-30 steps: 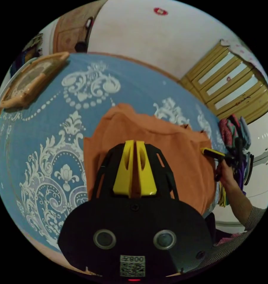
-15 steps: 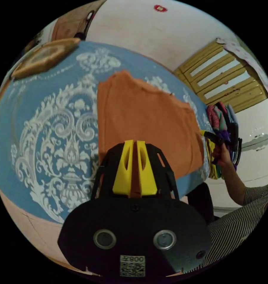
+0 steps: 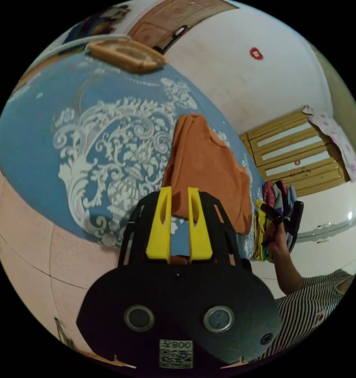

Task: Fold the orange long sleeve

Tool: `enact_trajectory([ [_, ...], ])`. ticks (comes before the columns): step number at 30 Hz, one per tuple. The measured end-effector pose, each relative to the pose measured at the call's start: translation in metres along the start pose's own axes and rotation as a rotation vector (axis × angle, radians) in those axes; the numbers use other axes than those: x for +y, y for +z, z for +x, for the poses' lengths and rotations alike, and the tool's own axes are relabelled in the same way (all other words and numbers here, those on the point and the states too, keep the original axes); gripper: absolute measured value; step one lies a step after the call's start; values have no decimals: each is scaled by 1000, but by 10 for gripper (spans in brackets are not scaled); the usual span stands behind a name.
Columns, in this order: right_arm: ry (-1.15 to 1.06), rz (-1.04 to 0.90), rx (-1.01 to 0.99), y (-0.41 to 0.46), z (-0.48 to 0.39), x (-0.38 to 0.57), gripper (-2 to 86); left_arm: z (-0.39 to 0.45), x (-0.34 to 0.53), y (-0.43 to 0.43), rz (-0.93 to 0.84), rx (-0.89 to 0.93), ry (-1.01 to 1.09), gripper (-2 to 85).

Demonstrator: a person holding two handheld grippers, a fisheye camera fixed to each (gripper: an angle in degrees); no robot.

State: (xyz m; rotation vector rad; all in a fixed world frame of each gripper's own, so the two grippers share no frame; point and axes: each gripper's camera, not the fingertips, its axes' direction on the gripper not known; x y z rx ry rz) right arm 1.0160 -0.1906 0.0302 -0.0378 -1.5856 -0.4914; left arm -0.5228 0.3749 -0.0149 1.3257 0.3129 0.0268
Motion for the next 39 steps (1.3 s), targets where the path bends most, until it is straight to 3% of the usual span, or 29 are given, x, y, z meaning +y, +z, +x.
enact_trajectory([
  [4,-24,-246,40,66,-11,14,2,-23,26,33,-82,7,-90,31],
  [9,57,-240,-25,46,11,19,3,1,44,24,-92,-58,-30,31],
  [15,211,-50,-22,-60,73,71,10,92,96,20,-74,-40,215,68],
  [22,530,42,-75,-141,176,174,67,265,174,133,-269,39,598,100],
  [27,580,57,-179,-146,203,187,77,370,233,203,-361,43,821,120],
  [33,602,63,-269,-153,228,187,20,467,308,281,-453,-34,1055,134],
  [39,509,133,-433,-192,224,172,9,533,371,336,-396,-250,1220,98],
])
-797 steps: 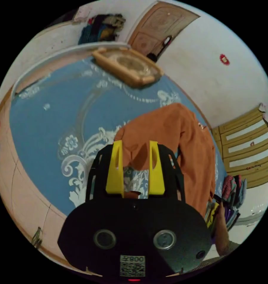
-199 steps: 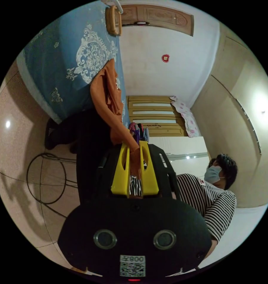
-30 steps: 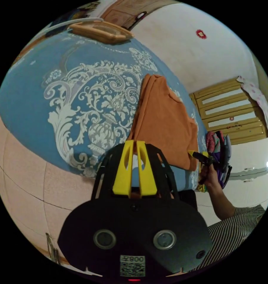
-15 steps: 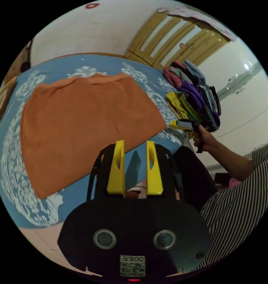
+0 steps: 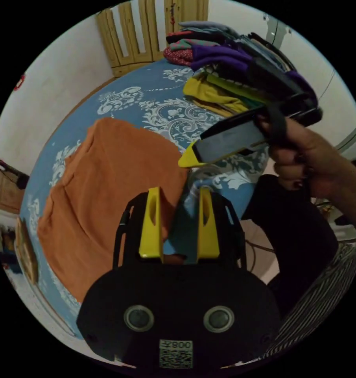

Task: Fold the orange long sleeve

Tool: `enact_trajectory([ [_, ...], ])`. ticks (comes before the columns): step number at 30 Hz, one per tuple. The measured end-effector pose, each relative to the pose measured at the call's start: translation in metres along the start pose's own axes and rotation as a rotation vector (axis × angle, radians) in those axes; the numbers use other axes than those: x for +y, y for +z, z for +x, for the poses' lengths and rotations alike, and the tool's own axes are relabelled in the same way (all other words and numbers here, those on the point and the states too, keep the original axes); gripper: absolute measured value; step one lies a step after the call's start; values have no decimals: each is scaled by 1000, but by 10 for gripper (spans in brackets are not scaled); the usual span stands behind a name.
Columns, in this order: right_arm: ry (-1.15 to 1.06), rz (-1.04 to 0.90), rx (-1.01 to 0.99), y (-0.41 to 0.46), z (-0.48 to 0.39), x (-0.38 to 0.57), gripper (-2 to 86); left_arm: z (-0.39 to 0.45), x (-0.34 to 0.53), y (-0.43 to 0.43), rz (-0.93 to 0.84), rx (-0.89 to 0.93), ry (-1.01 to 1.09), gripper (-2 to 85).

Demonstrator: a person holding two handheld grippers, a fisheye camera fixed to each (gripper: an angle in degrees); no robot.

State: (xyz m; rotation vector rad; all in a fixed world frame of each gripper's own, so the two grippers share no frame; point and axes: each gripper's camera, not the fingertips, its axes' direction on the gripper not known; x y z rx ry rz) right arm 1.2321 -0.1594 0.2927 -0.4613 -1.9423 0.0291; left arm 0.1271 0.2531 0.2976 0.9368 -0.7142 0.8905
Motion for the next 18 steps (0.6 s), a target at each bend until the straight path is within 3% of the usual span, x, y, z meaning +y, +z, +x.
enact_trajectory([
  [3,-65,-39,21,-1,-19,-12,10,8,-11,4,-15,-172,-63,35],
  [6,-112,-33,-2,-15,-23,-24,18,-18,-4,-12,42,-33,-178,21],
  [10,-30,122,-18,-53,15,-52,61,-63,20,-26,144,169,-391,15],
  [18,88,107,-113,-34,68,-144,91,-59,16,-28,165,206,-431,13],
])
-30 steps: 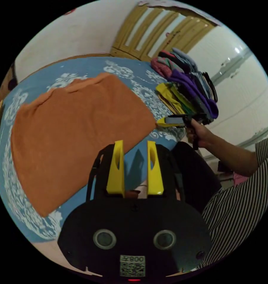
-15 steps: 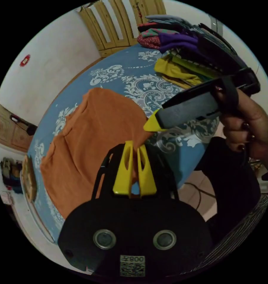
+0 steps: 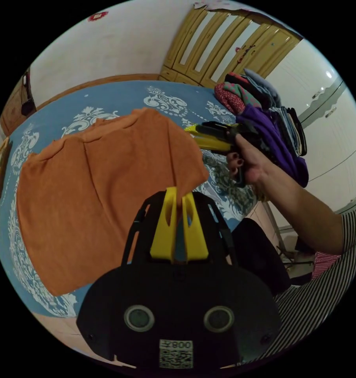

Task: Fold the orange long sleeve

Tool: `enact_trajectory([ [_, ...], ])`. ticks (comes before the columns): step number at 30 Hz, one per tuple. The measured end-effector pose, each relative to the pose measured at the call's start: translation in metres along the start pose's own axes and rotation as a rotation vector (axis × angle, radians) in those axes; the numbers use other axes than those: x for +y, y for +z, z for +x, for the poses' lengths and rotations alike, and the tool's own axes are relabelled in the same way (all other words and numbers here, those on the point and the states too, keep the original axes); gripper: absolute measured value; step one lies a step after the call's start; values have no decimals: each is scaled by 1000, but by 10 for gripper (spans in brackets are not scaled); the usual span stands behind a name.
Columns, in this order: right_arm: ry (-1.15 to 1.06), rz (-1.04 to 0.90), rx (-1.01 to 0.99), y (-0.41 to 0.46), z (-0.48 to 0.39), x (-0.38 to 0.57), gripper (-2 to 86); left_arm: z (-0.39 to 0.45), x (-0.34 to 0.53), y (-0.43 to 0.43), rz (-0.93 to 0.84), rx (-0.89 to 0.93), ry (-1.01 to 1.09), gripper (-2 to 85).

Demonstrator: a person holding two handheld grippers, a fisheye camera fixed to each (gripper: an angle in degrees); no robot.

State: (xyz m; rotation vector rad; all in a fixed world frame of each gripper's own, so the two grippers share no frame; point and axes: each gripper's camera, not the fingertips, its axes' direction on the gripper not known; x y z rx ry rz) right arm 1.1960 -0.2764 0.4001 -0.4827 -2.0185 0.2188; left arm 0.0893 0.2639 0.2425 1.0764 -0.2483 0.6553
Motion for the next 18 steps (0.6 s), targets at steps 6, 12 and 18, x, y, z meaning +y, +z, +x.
enact_trajectory([
  [6,65,-15,-64,35,21,-44,100,8,-8,6,-15,10,17,14],
  [12,104,50,-84,42,40,-60,110,15,-19,0,-29,-5,57,15],
  [18,111,-29,-14,80,50,-76,109,13,-30,-15,-35,9,70,15],
])
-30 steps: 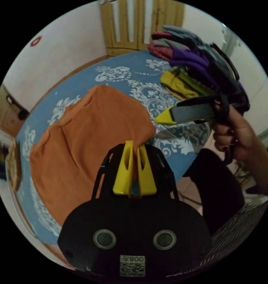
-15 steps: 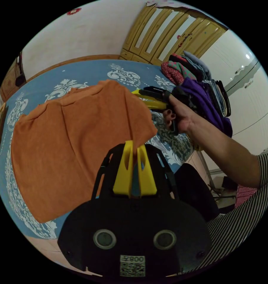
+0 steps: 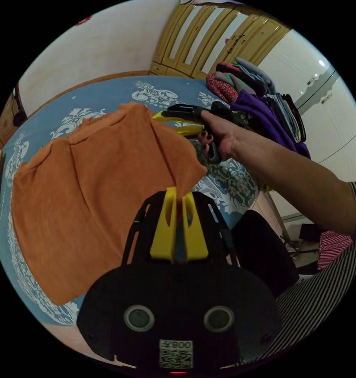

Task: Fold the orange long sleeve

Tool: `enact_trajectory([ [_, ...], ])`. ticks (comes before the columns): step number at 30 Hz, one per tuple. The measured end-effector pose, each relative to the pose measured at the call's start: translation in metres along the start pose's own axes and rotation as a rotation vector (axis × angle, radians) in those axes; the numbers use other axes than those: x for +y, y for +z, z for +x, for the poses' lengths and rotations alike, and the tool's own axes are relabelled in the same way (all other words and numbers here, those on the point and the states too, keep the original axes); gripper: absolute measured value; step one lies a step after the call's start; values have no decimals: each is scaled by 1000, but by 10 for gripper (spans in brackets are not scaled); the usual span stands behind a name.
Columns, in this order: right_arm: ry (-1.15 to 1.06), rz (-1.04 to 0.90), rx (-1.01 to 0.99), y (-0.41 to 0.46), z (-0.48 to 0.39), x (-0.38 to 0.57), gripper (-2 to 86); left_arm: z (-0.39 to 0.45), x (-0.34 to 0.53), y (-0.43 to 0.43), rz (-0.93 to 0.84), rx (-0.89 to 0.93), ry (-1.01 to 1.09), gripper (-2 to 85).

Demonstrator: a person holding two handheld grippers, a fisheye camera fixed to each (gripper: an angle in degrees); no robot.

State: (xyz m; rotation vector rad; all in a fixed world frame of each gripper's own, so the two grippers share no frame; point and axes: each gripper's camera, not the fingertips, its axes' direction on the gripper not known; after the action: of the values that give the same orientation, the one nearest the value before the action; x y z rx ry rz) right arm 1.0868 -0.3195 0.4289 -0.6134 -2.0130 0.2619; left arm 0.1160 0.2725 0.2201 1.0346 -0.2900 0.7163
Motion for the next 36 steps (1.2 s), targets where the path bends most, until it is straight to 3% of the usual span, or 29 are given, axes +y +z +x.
enact_trajectory([
  [12,-5,-27,-41,76,5,-6,37,-36,-21,-86,23,33,9,15],
  [20,-123,9,-92,135,-47,30,27,-119,-2,-236,205,150,-127,14],
  [28,-394,-101,-38,291,-158,90,26,-249,84,-384,427,295,-403,14],
  [36,-460,-245,71,480,-176,144,26,-362,169,-447,538,446,-667,14],
])
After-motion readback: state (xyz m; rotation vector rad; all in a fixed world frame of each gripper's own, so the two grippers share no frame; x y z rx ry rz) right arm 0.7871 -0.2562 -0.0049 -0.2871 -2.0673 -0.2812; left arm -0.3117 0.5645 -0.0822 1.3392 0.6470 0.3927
